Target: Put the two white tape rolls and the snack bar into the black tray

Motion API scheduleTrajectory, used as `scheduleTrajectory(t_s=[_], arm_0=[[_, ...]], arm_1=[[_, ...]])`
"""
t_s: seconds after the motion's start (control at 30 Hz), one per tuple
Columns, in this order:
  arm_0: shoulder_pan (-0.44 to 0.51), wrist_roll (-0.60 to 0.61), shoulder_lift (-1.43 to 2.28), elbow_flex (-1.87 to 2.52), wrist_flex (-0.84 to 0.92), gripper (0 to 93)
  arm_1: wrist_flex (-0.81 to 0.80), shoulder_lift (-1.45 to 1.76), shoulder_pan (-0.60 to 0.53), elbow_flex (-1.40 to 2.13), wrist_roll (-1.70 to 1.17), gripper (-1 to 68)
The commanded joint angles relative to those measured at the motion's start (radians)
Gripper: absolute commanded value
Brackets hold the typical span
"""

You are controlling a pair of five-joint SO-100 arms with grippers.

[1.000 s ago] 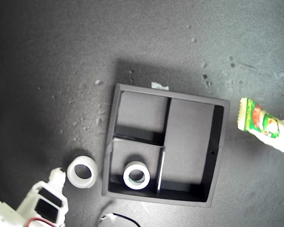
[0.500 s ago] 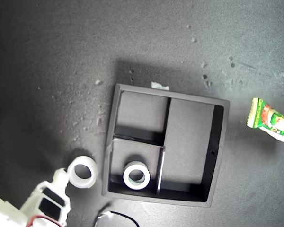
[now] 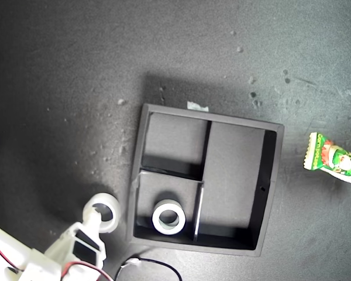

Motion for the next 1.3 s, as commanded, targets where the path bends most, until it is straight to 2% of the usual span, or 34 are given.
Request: scheduleTrajectory(t_s=[0.0,0.27,0.5,0.67,0.77,0.9,1.07,1.2,1.27], arm_0=[[-0.020,0.021,0.005,-0.009,-0.012,15.4],[-0.032,0.054,-0.106,-0.077,-0.058,14.5],[-0.049,0.028,-0.219,-0.147,-0.035,1.3],[-0.055,0.044,-0.204,-0.158,0.003,0.0],[-0.048,0.054,-0.192,-0.178,0.057,0.0],[-0.038,0.074,-0.129,-0.196,0.130,0.0],[-0.048,0.086,-0.031,-0.275,0.267,0.0],[-0.114,0.149,0.121,-0.216,0.268,0.0],[-0.173,0.204,0.198,-0.189,0.268,0.0]], arm_1=[[-0.041,0.008,-0.014,0.008,-0.020,-0.4],[-0.025,0.021,-0.018,0.037,-0.012,-0.4],[0.005,0.014,0.011,0.008,0.153,-0.1],[0.026,0.005,0.020,-0.032,0.262,1.4],[0.049,0.002,0.015,-0.032,0.279,0.0],[-0.020,0.002,0.092,-0.020,-0.083,-0.6],[0.003,0.003,0.227,-0.080,-0.589,-0.6],[-0.101,0.002,0.305,-0.118,-1.039,-0.7],[-0.156,0.002,0.308,-0.143,-1.289,-0.7]])
